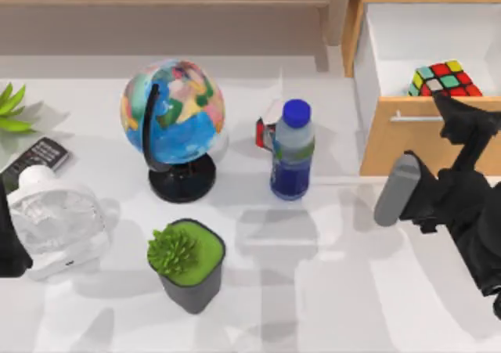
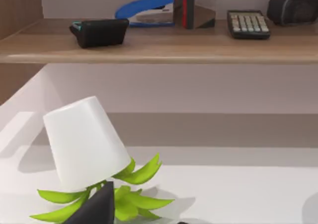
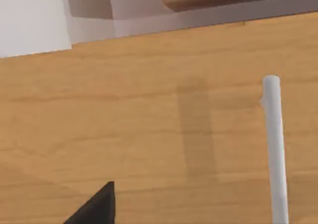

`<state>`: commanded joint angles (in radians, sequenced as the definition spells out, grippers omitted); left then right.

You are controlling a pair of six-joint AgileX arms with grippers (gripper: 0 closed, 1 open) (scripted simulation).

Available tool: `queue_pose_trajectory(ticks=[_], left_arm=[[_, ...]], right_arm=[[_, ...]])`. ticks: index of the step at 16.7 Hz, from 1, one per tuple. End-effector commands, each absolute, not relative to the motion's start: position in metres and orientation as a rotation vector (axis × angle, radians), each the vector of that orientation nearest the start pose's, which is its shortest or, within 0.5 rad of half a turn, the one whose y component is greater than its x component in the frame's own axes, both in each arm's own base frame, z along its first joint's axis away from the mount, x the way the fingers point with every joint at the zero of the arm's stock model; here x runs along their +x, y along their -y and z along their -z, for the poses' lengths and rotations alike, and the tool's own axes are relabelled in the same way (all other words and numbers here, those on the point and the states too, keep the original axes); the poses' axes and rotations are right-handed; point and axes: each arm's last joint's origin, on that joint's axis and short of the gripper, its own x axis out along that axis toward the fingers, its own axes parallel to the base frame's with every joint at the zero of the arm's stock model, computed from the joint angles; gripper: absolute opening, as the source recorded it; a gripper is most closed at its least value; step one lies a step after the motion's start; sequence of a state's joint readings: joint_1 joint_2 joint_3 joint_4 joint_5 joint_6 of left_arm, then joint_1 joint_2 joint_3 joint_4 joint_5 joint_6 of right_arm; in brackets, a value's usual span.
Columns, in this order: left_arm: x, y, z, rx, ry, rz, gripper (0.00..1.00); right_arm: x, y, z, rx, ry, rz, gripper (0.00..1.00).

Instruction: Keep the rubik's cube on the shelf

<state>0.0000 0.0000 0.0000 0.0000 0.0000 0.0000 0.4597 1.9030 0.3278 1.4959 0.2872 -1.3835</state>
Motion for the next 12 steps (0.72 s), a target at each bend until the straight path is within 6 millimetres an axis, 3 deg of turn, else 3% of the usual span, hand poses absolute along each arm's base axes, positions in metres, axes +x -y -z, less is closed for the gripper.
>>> queue_pose_trajectory(ticks=[6, 12], left_arm=[[0.106, 0.001, -0.160, 0.000, 0.000, 0.000, 1.00], [0.106, 0.001, -0.160, 0.000, 0.000, 0.000, 1.00]], right_arm=[[0.298, -0.159, -0.142, -1.149, 0.030, -0.412, 1.00], [0.372, -0.169, -0.200, -0.871, -0.298, -0.514, 1.00]])
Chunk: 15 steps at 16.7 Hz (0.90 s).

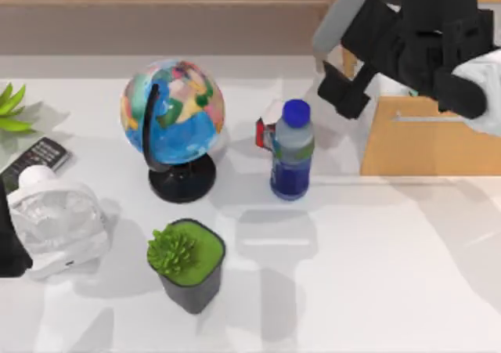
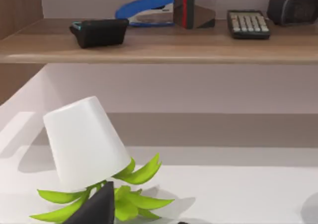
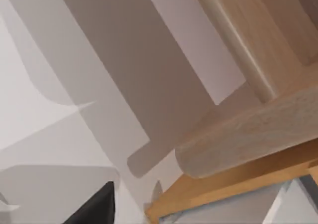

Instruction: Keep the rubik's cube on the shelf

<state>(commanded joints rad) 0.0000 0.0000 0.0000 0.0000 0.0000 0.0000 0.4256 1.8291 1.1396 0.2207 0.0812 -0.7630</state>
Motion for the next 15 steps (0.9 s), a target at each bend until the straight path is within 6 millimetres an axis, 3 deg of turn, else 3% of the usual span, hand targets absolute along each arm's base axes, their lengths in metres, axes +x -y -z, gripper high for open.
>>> queue_pose_trajectory(ticks=[4, 8, 15], left_arm=[[0.106, 0.001, -0.160, 0.000, 0.000, 0.000, 1.00], [0.106, 0.001, -0.160, 0.000, 0.000, 0.000, 1.00], [0.106, 0.001, -0.160, 0.000, 0.000, 0.000, 1.00]], right_arm=[[0.413, -0.157, -0.229, -0.689, -0.607, -0.514, 1.00], [0.444, -0.133, -0.246, -0.515, -0.913, -0.454, 1.00], [0.474, -0.083, -0.243, -0.279, -1.326, -0.295, 1.00]])
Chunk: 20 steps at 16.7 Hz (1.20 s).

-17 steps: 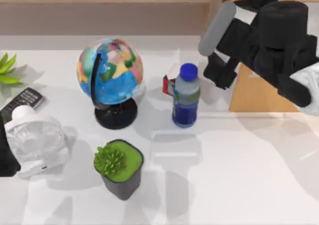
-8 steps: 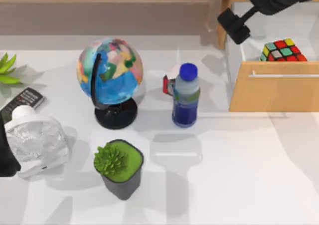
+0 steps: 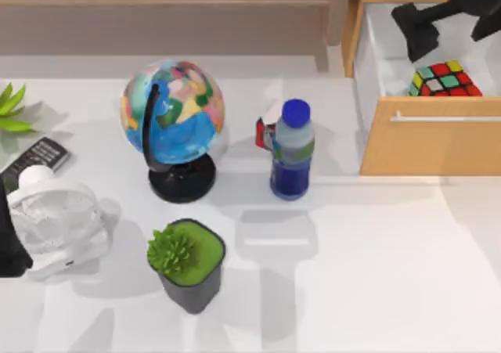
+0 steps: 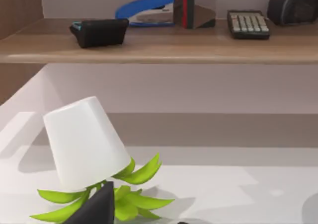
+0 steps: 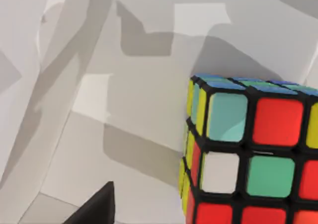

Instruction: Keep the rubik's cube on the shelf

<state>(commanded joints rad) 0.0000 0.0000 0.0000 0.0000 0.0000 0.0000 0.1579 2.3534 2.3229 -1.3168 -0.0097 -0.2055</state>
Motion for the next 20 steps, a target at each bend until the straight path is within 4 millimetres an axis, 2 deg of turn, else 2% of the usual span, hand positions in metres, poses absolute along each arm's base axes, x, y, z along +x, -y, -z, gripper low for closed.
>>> queue_pose_trajectory(ticks=[5, 12, 18, 20], left_arm=[[0.106, 0.001, -0.160, 0.000, 0.000, 0.000, 1.00], [0.106, 0.001, -0.160, 0.000, 0.000, 0.000, 1.00], [0.106, 0.001, -0.160, 0.000, 0.000, 0.000, 1.00], [0.106, 0.001, -0.160, 0.000, 0.000, 0.000, 1.00]], right_arm=[[0.480, -0.065, -0.231, -0.214, -1.460, -0.237, 1.00], [0.480, -0.067, -0.228, -0.217, -1.457, -0.240, 1.00], [0.487, -0.069, -0.181, -0.215, -1.461, -0.237, 1.00], [0.489, -0.068, -0.172, -0.214, -1.460, -0.237, 1.00]])
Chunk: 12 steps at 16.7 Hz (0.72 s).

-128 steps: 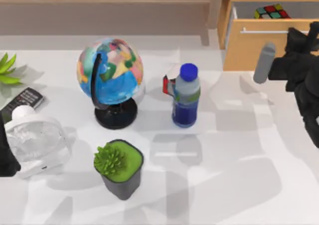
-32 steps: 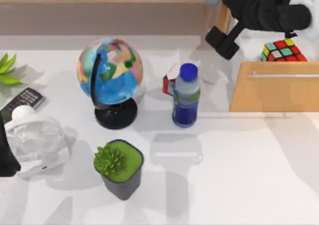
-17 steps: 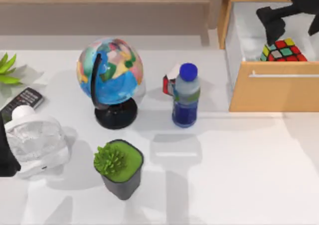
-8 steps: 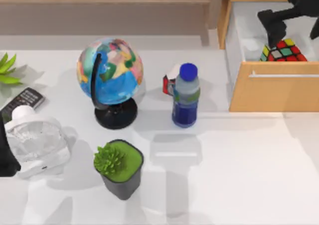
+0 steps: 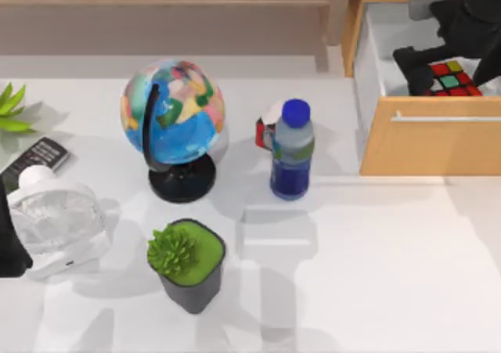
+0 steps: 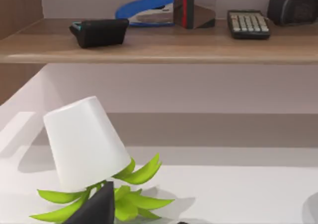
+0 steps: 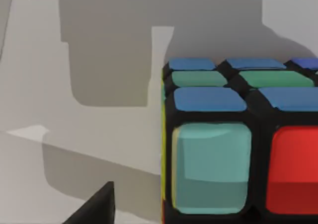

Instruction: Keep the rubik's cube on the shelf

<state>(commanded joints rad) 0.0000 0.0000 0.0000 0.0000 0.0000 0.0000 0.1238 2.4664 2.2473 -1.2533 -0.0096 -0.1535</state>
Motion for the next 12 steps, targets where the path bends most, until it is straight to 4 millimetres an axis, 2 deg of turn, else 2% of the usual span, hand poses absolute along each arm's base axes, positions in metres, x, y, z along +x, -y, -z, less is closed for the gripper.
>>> queue_pose_trajectory(ticks=[3, 12], left_arm=[[0.1057, 0.0012, -0.1600, 0.000, 0.000, 0.000, 1.00], [0.1057, 0.0012, -0.1600, 0.000, 0.000, 0.000, 1.00]], right_arm=[[0.4894, -0.0678, -0.1716, -0.214, -1.460, -0.237, 1.00], [0.4894, -0.0678, -0.1716, -0.214, -1.460, -0.237, 0.32]])
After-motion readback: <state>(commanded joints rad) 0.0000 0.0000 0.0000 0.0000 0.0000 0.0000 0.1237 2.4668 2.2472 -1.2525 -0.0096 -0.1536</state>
